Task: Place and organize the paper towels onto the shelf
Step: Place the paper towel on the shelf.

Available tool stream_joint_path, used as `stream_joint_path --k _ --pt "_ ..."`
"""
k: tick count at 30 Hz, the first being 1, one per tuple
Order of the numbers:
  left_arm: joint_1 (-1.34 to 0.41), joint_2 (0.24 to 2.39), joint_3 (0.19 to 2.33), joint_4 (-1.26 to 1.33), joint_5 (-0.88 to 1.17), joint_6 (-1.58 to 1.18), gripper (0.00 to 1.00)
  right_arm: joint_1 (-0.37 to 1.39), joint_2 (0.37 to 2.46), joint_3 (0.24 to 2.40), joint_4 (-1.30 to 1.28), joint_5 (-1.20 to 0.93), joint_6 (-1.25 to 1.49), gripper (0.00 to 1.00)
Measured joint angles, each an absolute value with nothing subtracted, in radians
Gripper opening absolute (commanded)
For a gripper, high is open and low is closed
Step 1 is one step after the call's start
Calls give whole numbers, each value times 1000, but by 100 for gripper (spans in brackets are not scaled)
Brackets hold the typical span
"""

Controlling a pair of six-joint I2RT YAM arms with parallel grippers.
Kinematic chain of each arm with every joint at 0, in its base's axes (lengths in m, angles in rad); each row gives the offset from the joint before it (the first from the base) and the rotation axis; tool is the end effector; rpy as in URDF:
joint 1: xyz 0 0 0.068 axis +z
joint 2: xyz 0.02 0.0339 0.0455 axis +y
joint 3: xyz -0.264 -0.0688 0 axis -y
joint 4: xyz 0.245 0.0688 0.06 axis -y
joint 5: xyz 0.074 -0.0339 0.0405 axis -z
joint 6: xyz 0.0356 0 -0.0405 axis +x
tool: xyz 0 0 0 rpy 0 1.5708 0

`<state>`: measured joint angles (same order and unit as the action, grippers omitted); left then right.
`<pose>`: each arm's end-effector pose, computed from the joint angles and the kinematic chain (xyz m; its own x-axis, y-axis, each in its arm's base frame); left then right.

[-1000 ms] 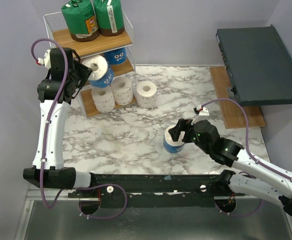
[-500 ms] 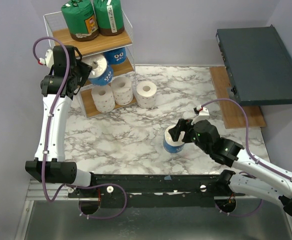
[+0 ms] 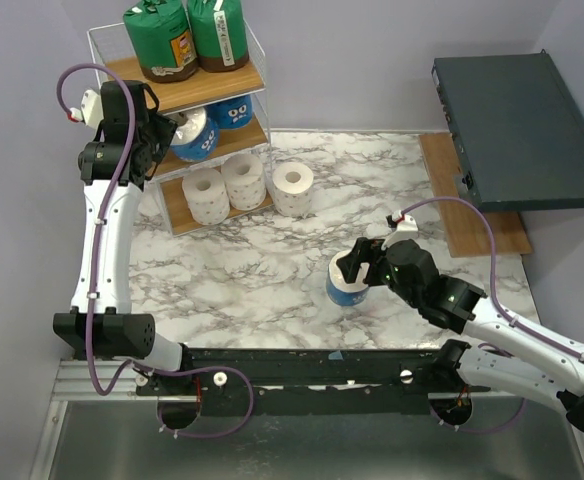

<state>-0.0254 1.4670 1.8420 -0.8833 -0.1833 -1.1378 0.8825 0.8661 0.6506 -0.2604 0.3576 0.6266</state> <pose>0.2939 -0.0010 0.4686 -0.0823 -0.8907 -0.4471 -0.4979 0.4253 -0.7557 0.1345 0.1439 0.2717 -0.5441 0.2032 -0.8140 -0.2553 0.8841 0.3913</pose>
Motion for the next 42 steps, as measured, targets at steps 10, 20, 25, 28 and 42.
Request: stream_joint_path --k 10,20,25,28,42 --pt "-21 1478 1842 -882 -198 -1138 31 883 866 651 -260 358 627 89" --pt "-20 1489 1844 -886 -215 -1138 41 883 866 651 -260 358 627 89" --pt "-19 1495 1844 -889 -220 -1138 49 883 866 651 -260 358 627 89" --pt "-17 1499 1844 -896 -220 -1139 55 883 866 651 -260 358 627 89" --pt "-15 1499 1843 -891 -213 -1139 66 883 866 651 -260 358 627 89"
